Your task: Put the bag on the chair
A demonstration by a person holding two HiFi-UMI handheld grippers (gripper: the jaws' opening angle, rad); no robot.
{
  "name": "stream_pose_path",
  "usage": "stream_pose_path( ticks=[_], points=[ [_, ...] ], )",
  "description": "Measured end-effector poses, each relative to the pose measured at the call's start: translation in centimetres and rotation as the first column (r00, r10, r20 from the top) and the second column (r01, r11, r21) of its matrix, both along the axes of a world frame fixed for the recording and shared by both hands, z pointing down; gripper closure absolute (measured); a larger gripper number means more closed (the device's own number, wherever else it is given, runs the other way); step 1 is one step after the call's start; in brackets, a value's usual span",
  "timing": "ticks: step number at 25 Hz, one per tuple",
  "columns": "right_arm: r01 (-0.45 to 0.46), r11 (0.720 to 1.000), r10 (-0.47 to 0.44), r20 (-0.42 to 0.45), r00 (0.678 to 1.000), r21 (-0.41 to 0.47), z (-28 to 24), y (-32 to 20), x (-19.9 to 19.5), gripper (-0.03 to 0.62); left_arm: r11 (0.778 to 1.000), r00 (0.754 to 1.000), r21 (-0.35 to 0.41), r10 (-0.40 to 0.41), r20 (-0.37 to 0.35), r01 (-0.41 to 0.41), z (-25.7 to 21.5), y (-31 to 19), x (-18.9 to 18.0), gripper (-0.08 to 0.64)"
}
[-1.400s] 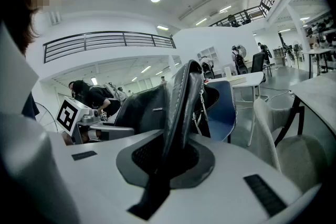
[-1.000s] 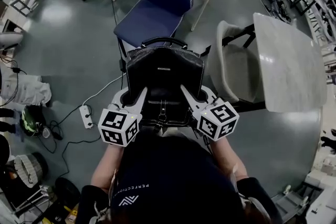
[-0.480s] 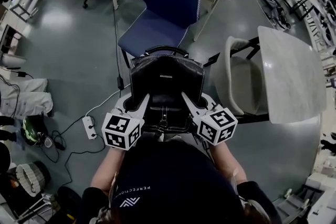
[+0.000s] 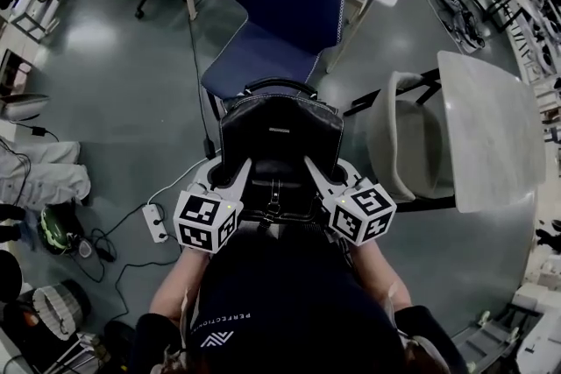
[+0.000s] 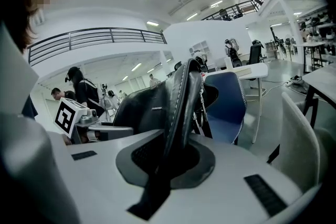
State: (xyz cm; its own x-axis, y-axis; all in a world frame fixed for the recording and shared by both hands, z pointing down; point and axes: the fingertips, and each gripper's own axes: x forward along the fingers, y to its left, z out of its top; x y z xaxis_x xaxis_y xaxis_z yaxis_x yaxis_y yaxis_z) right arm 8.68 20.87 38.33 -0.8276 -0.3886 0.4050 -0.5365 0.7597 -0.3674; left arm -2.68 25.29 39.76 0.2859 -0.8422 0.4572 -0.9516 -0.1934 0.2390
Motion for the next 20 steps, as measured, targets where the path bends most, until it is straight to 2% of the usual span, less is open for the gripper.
stream_pose_path(
  ticks=[8,20],
  points=[
    [0.027,0.999,-0.027,-0.006,1.0,-0.018,0.7,-3.6,-1.2,0.572,0.999,1.0,-0.021,-0.027,-0.001,0.027,0.7,-3.3,-1.0,0.483],
    [0.115,0.993,-0.115,0.0,0.993,-0.031,1.4,-10.5,-2.6,0.572,0.994,0.995,-0.039,-0.103,0.005,0.103,1.3,-9.3,-2.0,0.483]
  ],
)
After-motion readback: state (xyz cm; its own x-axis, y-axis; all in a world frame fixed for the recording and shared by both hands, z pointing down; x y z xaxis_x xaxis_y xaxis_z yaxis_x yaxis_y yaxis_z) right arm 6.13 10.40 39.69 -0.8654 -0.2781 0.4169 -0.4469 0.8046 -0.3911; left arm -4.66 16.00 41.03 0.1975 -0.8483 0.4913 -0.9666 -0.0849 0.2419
